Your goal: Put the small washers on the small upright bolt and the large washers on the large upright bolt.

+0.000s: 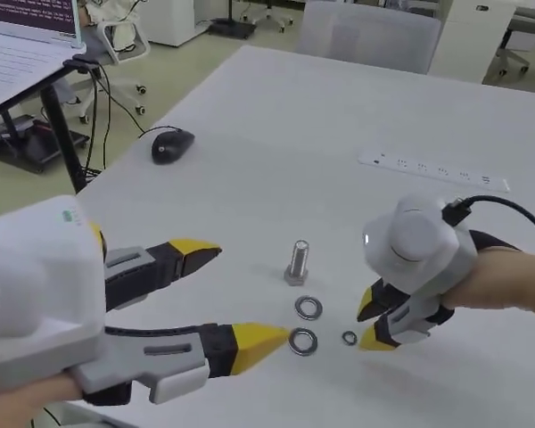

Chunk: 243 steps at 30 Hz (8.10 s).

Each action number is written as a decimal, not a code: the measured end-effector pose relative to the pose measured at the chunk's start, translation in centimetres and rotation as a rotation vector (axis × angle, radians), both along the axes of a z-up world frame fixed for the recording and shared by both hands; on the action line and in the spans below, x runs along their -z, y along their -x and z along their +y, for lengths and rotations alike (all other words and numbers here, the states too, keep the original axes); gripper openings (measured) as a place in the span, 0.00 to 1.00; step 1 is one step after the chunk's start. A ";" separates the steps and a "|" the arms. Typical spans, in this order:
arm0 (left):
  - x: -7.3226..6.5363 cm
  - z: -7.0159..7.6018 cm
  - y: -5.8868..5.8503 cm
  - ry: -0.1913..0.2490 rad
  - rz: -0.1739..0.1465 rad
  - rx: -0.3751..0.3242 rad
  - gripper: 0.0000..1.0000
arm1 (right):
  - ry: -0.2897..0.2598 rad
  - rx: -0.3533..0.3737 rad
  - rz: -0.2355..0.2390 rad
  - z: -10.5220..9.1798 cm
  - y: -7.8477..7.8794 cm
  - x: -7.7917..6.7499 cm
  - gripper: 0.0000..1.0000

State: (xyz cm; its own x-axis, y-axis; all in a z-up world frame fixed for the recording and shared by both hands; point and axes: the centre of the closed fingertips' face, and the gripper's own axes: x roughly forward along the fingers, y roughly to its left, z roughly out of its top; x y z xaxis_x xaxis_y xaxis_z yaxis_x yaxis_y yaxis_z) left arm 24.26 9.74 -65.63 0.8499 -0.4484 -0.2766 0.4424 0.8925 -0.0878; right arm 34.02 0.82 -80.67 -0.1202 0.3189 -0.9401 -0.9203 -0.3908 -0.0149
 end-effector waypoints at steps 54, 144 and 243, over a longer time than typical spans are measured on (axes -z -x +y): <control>0.0 -0.2 0.0 0.004 0.000 0.002 0.61 | 0.053 -0.059 -0.052 0.7 -0.2 1.9 0.12; 0.1 -0.8 -0.3 -0.001 0.013 0.011 0.61 | 0.072 0.039 -0.143 -2.5 -7.3 -2.1 0.12; -1.3 -0.5 1.9 0.027 -0.051 -0.031 0.61 | -0.004 -0.077 0.014 5.3 3.2 2.0 0.33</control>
State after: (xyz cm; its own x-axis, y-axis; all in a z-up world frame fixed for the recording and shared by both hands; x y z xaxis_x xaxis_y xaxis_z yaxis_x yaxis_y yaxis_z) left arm 22.34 9.28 -64.35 0.8762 -0.4282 -0.2210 0.4189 0.9036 -0.0897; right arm 30.80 6.12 -82.71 -0.1579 0.3123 -0.9368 -0.8878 -0.4603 -0.0039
